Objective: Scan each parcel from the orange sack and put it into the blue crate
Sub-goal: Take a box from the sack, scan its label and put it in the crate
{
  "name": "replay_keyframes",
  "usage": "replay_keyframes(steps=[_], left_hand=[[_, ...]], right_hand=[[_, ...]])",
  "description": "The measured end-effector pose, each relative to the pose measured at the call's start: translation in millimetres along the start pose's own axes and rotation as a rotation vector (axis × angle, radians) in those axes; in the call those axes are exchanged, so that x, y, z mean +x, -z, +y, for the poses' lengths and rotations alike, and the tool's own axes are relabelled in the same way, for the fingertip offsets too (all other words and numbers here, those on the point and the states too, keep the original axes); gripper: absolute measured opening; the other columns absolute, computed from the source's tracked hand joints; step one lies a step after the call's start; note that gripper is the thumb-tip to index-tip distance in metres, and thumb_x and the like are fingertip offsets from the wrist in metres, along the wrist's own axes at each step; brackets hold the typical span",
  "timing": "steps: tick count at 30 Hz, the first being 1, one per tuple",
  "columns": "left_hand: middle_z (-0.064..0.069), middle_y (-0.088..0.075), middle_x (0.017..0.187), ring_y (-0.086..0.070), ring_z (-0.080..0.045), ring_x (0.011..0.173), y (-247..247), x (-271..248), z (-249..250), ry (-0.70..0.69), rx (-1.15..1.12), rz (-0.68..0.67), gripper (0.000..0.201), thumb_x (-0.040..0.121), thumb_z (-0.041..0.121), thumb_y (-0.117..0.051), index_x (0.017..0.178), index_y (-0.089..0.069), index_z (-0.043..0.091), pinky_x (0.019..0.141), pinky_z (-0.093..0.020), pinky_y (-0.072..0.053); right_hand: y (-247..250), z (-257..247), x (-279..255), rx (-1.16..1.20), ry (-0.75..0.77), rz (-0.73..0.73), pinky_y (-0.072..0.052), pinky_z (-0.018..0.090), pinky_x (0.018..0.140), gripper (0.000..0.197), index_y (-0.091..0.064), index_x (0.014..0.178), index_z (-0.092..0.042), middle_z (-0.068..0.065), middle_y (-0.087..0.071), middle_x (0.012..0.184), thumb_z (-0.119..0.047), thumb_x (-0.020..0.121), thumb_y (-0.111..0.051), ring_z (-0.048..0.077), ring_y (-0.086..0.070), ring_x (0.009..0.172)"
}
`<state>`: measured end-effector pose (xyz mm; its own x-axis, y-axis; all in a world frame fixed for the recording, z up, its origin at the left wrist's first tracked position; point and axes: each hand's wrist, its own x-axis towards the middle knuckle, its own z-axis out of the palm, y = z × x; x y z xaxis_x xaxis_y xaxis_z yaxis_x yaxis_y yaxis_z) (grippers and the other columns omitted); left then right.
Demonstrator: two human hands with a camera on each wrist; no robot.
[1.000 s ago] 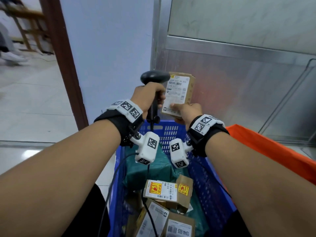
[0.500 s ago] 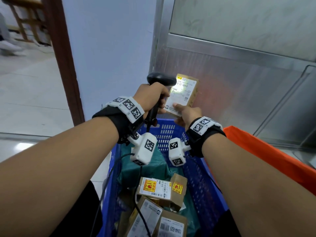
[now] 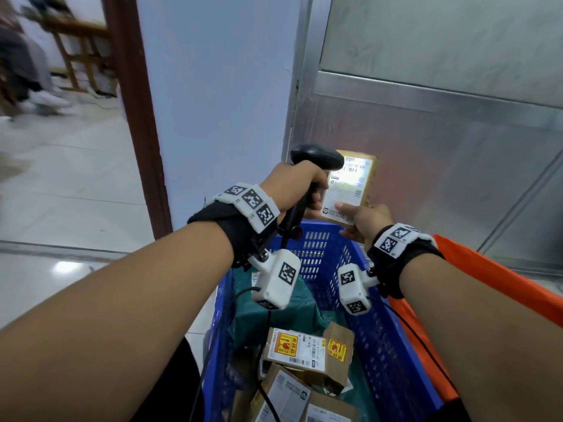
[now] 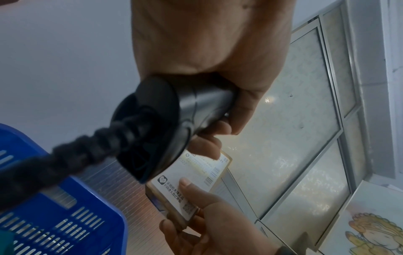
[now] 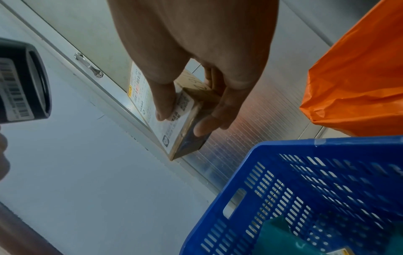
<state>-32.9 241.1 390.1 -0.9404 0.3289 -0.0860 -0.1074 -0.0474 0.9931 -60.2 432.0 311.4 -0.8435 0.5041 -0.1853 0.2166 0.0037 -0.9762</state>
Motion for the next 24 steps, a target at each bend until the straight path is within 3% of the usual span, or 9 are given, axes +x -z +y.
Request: replay_keyframes(steps=[5,12,18,22,24], left_hand=[[-0.008,-0.057,0.061,-0.06,-0.022,0.059,1.6,0.2,-0.5,0.012,0.006,-0.019,0.007,0.085,0.006,-0.061,0.083,-0.065,0.001,0.06,-0.031,-0.059],[-0.007,-0.057,0.06,-0.062,-0.023,0.058,2.1,-0.8,-0.6,0.007,0.018,-0.029,0.007,0.085,0.007,-0.06,0.082,-0.063,0.001,0.059,-0.032,-0.058],[-0.007,-0.057,0.06,-0.06,-0.024,0.06,3.9,4.0,-2.8,0.017,0.022,-0.018,0.01,0.087,0.007,-0.06,0.08,-0.063,0.002,0.06,-0.032,-0.059],[-0.012,-0.062,0.071,-0.063,-0.026,0.062,4.8,9.5,-8.3,0.009,0.034,0.038,0.011,0.09,0.011,-0.063,0.086,-0.065,0.0,0.064,-0.035,-0.061],[-0.013,-0.061,0.074,-0.062,-0.025,0.059,5.4,12.2,-11.7,0.022,0.035,0.08,0.012,0.091,0.011,-0.064,0.088,-0.063,0.0,0.06,-0.032,-0.06]], right_hand=[[-0.4,-1.5,-5.6,-0.017,0.004,0.0,-0.061,0.031,0.058,0.03,-0.066,0.096,-0.009,0.012,-0.076,0.093,-0.021,0.077,-0.086,0.026,-0.075,0.075],[-1.2,0.2,-5.3,-0.044,-0.01,-0.004,-0.058,0.027,0.051,0.039,-0.068,0.108,-0.006,0.011,-0.076,0.096,-0.021,0.077,-0.086,0.028,-0.075,0.078],[-1.0,-0.1,-4.5,-0.089,-0.034,0.003,-0.06,0.031,0.055,0.05,-0.065,0.112,-0.006,0.012,-0.075,0.099,-0.024,0.072,-0.089,0.028,-0.075,0.077],[-1.0,-3.5,-13.8,-0.229,-0.051,-0.068,-0.064,0.04,0.065,0.052,-0.065,0.111,-0.004,0.013,-0.076,0.094,-0.031,0.073,-0.088,0.028,-0.074,0.074],[0.0,-3.0,-22.1,-0.41,-0.012,-0.183,-0.064,0.046,0.068,0.053,-0.064,0.109,-0.005,0.014,-0.075,0.095,-0.038,0.074,-0.086,0.028,-0.073,0.079]])
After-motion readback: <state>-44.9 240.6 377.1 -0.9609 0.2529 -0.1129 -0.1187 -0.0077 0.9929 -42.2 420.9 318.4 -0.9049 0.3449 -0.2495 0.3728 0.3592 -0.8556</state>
